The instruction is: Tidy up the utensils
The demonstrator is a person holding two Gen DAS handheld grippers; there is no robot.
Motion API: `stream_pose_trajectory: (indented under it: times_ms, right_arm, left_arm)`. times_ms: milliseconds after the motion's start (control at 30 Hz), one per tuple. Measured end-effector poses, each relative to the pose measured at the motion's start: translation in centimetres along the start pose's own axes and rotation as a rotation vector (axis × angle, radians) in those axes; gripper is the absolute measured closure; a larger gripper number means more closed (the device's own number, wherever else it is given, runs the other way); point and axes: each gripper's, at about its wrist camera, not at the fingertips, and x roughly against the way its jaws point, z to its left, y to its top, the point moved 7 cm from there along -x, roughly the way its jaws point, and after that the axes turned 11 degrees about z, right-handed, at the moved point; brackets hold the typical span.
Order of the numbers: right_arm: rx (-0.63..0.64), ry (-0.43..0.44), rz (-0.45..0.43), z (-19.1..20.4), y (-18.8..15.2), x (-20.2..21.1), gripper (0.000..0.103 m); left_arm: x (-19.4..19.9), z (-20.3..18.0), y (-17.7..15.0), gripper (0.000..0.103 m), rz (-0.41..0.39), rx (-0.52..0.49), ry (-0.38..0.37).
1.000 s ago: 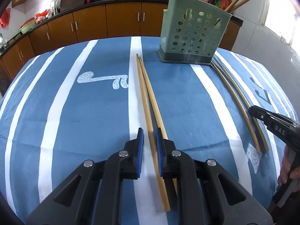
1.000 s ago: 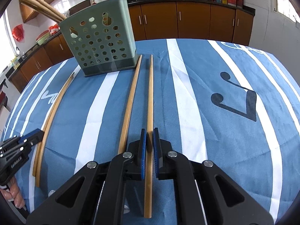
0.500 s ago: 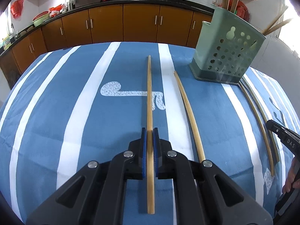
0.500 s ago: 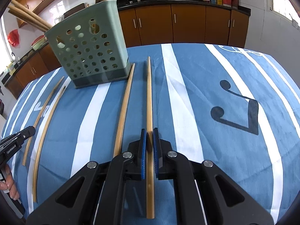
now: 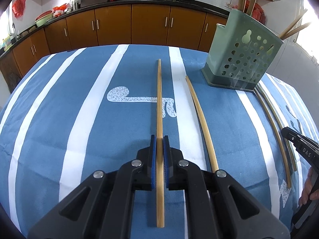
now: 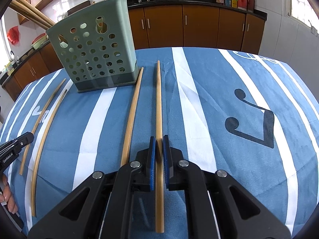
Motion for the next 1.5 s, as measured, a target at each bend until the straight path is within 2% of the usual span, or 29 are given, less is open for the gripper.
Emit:
stream_pose_trajectory:
  times_ms: [1067,1500]
  right_arm:
    - [-0.006,0.008,0.000,0.0,0.0,0.1,0.094]
    - [0.017,0.009,0.004,0.3,-1.9,1.1,0.094]
  left_arm:
    - [0.1,-0.1,0.0,0.094,-0.002,0.011,-0.018]
    - [1.1,0.0,-2.1,0.093,0.001,-0.002,0.001]
